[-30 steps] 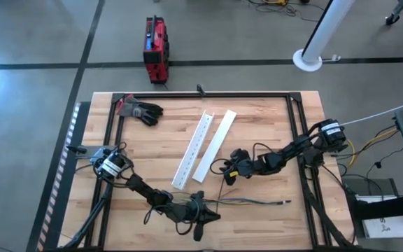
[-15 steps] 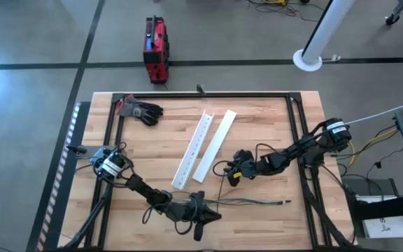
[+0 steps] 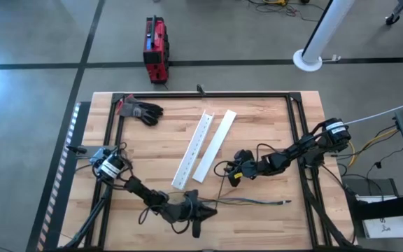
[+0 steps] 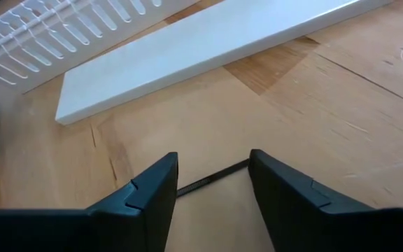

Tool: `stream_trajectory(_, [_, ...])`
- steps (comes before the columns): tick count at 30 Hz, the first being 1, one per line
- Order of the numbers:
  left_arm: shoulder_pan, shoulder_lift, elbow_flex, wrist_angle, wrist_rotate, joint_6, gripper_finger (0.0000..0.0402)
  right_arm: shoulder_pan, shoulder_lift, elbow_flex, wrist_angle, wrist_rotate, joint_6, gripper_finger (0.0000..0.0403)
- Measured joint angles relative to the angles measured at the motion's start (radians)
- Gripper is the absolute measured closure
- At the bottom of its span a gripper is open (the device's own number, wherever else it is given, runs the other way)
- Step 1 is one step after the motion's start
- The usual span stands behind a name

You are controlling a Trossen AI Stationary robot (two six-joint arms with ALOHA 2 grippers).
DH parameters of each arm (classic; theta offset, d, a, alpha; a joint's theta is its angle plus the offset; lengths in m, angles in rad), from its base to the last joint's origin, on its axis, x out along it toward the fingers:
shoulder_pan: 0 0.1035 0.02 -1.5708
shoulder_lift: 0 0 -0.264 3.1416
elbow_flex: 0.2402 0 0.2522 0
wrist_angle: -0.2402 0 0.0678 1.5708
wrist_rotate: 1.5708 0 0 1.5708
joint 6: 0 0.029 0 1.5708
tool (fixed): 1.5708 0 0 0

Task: Ziptie cables
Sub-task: Wrap the cable wires with the black zip tie

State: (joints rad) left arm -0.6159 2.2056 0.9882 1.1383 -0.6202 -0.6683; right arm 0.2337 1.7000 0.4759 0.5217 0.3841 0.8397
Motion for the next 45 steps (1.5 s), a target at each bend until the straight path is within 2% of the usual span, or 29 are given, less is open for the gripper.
stream_trajectory(9, [-0.011,0.115,0.013,0.230,-0.008,0.031,0.0402,0.000,0.000,0.000,0.007,0.000,-0.043,0.0233])
stream_trajectory(15, [-0.019,0.124,0.026,0.227,-0.015,0.124,0.0401,0.000,0.000,0.001,0.004,0.003,-0.093,0.0243])
stream_trajectory(22, [-0.020,0.123,0.026,0.204,-0.017,0.107,0.0401,0.023,0.000,-0.004,0.001,0.061,-0.117,0.0256])
stream_trajectory(27, [-0.020,0.123,0.029,0.202,-0.018,0.110,0.0401,0.044,0.022,-0.002,0.015,0.065,-0.055,0.0269])
stream_trajectory(32, [-0.019,0.123,0.031,0.198,-0.018,0.119,0.0401,0.046,0.036,0.008,0.050,-0.012,-0.022,0.0273])
stream_trajectory(39, [-0.018,0.123,0.031,0.196,-0.018,0.135,0.0401,0.052,0.039,0.059,0.090,-0.171,-0.008,0.0246])
stream_trajectory(45, [-0.018,0.123,0.031,0.190,-0.018,0.139,0.0401,0.051,0.038,0.090,0.090,-0.197,0.015,0.0228])
